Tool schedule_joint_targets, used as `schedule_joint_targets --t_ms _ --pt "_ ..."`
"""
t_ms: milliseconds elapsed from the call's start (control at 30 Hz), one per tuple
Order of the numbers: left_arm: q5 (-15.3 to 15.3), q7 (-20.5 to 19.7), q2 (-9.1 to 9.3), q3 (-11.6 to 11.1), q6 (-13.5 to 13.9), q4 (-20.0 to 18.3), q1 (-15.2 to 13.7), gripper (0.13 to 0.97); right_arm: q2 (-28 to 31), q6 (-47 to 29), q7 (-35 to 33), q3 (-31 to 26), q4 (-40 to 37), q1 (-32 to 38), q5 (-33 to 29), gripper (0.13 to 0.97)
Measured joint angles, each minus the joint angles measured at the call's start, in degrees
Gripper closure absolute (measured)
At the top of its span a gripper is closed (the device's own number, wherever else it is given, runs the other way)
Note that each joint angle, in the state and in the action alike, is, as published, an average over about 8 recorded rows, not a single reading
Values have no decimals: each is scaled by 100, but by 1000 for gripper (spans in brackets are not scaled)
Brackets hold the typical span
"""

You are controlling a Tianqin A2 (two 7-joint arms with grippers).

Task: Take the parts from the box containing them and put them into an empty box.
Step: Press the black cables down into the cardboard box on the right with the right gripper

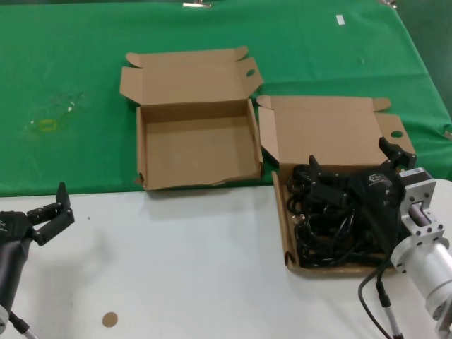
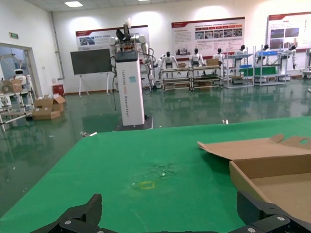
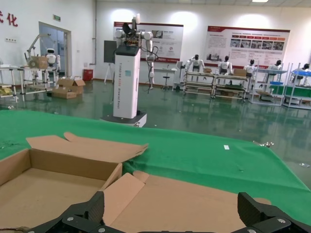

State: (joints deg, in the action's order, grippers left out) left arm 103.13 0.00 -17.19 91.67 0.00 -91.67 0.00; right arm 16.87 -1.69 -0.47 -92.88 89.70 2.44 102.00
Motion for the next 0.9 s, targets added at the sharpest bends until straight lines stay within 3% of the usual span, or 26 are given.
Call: schedule_joint_targets --t_ms 900 --pt "0 0 0 0 0 0 0 161 0 0 0 0 0 0 0 129"
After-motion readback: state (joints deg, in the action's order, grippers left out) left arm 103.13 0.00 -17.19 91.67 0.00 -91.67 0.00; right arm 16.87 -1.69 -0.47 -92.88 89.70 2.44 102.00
